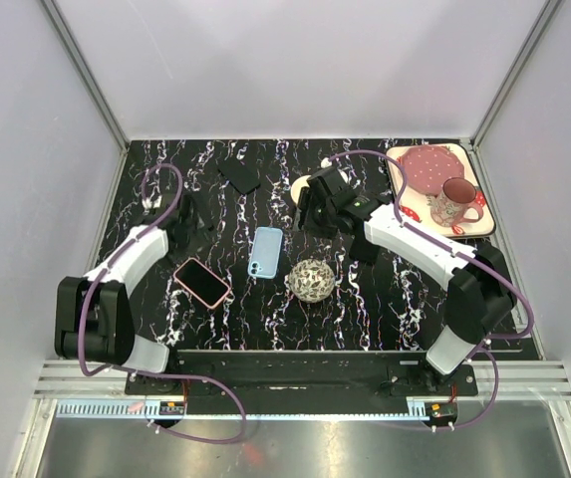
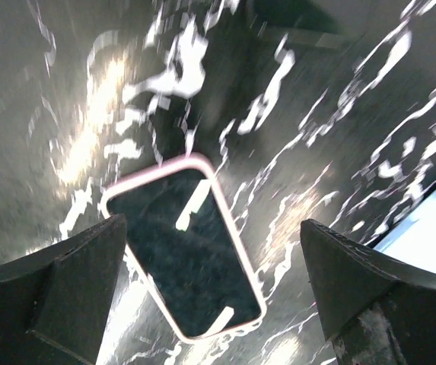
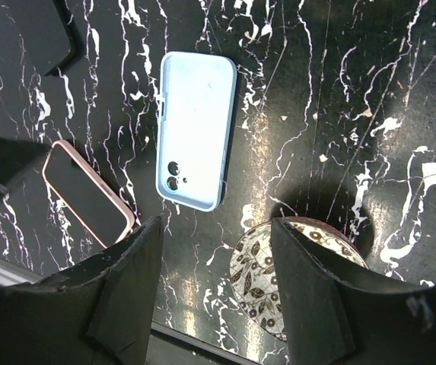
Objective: Take the phone out of the phone case
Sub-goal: Pick up the phone at the center of the board.
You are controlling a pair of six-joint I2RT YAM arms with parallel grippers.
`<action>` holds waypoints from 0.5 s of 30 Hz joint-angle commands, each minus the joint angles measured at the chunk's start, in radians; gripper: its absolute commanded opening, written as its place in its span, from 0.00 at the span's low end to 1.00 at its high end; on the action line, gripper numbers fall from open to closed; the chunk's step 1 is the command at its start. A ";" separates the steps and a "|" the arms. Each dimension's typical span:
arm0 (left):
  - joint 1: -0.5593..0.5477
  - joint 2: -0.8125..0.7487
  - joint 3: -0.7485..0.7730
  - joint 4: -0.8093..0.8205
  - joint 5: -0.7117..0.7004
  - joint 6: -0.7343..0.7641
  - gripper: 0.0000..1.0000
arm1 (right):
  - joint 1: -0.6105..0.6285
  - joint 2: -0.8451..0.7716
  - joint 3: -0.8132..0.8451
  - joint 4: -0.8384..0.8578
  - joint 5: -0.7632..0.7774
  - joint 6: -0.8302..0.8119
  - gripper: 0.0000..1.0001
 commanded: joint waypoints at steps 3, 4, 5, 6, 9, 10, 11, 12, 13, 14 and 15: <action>-0.023 -0.042 -0.133 0.052 0.102 -0.095 0.99 | 0.012 -0.014 0.013 0.046 -0.032 -0.017 0.63; -0.028 -0.040 -0.142 0.058 0.106 -0.099 0.99 | 0.013 -0.017 0.013 0.047 -0.031 -0.018 0.63; -0.035 -0.039 -0.163 0.067 0.113 -0.107 0.99 | 0.013 -0.024 0.006 0.047 -0.029 -0.018 0.63; -0.038 -0.036 -0.174 0.088 0.128 -0.113 0.99 | 0.015 -0.027 0.003 0.047 -0.025 -0.018 0.63; -0.055 -0.014 -0.197 0.113 0.137 -0.127 0.99 | 0.018 -0.035 -0.002 0.047 -0.023 -0.018 0.63; -0.057 -0.005 -0.200 0.112 0.134 -0.129 0.99 | 0.018 -0.035 -0.004 0.047 -0.023 -0.018 0.63; -0.061 0.001 -0.208 0.112 0.128 -0.135 0.99 | 0.020 -0.035 -0.004 0.046 -0.023 -0.020 0.63; -0.063 0.007 -0.213 0.110 0.114 -0.138 0.99 | 0.020 -0.035 -0.004 0.046 -0.023 -0.020 0.63; -0.063 0.009 -0.220 0.110 0.104 -0.144 0.99 | 0.021 -0.035 -0.004 0.046 -0.025 -0.020 0.63; -0.066 0.004 -0.236 0.108 0.096 -0.155 0.99 | 0.020 -0.034 -0.004 0.046 -0.026 -0.020 0.63; -0.066 -0.002 -0.242 0.105 0.074 -0.162 0.99 | 0.021 -0.031 -0.004 0.046 -0.026 -0.020 0.63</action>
